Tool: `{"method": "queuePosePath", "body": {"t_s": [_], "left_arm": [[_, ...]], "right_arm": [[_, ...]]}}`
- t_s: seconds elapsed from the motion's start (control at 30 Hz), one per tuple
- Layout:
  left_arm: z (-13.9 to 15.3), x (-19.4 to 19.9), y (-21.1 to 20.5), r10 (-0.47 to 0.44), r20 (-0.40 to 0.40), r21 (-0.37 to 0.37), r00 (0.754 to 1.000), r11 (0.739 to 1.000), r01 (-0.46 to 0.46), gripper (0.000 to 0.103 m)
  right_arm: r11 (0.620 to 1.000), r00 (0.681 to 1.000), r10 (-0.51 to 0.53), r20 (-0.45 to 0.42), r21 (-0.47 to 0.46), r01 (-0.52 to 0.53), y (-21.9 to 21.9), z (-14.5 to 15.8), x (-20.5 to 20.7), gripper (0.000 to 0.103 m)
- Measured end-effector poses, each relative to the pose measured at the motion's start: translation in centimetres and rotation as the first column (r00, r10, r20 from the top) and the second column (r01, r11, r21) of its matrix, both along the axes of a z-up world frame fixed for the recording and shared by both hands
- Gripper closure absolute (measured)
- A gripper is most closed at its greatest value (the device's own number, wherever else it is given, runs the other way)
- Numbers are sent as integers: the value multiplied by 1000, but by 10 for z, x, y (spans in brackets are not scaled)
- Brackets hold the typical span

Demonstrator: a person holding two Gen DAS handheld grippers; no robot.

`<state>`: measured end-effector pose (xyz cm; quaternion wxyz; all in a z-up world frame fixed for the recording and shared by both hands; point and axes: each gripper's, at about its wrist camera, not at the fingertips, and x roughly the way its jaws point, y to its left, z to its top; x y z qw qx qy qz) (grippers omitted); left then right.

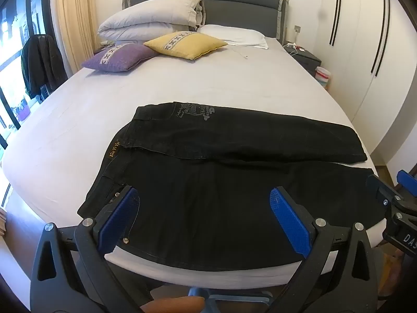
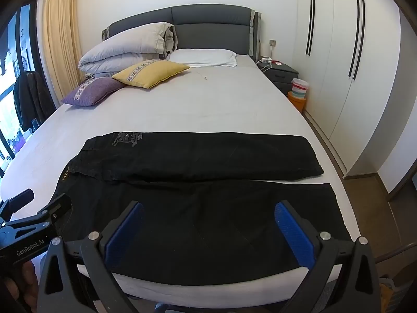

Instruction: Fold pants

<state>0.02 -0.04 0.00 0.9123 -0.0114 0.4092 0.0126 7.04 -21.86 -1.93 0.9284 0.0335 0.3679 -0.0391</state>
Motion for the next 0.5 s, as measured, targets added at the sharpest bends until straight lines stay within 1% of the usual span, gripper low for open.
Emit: {"method": "queuePosePath", "body": {"t_s": [0.27,0.3,0.4,0.47,0.5], "left_arm": [[2,-1,4,-1,4,-8,1000,1000,1,0],[3,-1,5,-1,4,-8,1000,1000,1,0],[4,-1,9,1,5,-9,1000,1000,-1,0],[-1,1,3,-4,4,-3,1000,1000,4,0],[-1,1,3,-3,3,-2,1000,1000,3,0]], "right_arm": [[1000,1000,0,0,1,0,-5,0,-2,0],[1000,1000,0,-7,-6,-1,1,-7,-1,0],[1000,1000,1,-8,-5,-1,1,-10,-2,0],[1000,1000,2,-8,-5,-2,0,-12,-4,0],[1000,1000,2,-11,-7,-2,3,-17,-4,0]]}}
